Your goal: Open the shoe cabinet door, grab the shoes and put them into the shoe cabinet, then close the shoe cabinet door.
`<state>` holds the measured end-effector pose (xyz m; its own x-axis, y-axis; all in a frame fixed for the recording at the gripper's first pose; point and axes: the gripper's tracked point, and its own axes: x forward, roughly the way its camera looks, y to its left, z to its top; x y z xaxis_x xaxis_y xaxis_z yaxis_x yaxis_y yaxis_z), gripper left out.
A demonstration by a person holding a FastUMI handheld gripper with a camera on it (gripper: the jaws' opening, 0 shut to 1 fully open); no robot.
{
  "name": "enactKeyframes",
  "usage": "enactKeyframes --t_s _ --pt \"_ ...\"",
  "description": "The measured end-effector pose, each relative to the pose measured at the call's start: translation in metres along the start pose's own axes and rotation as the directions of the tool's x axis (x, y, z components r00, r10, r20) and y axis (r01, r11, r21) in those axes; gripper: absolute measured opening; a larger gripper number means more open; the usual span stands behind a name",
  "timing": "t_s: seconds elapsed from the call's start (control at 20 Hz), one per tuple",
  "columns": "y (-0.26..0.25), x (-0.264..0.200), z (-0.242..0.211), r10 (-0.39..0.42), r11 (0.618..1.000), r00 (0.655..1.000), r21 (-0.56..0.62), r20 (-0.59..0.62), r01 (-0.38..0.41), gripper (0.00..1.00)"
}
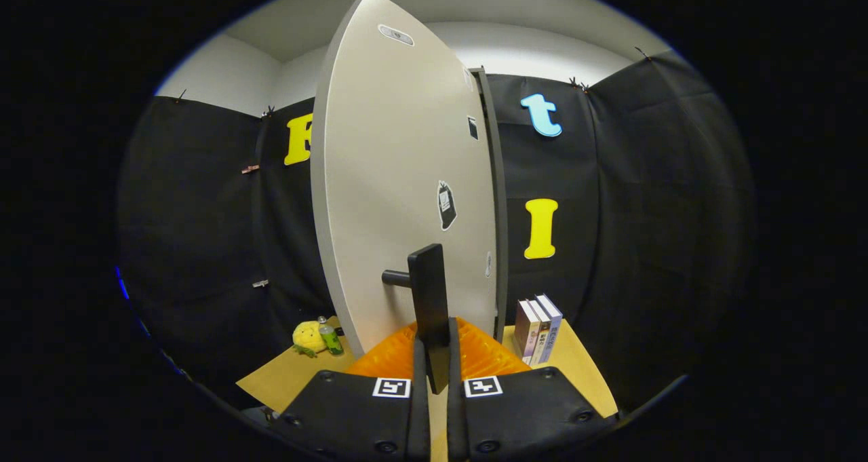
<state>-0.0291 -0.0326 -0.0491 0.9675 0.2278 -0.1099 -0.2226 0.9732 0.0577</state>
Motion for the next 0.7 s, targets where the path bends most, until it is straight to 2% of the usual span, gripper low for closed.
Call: enactKeyframes --t_s 0.15,0.4,0.65,0.7 --pt "-0.020 -0.006 0.003 -0.037 0.999 0.999 -0.010 0.015 0.037 0.13" --pt "-0.037 -0.014 0.006 -0.046 0.998 0.998 0.031 0.030 0.046 0.12" --pt "-0.072 -0.021 0.010 -0.158 0.986 0.986 0.065 0.045 0.155 0.12" --pt "-0.077 -0.020 0.010 -0.165 0.984 0.985 0.077 0.045 0.162 0.10"
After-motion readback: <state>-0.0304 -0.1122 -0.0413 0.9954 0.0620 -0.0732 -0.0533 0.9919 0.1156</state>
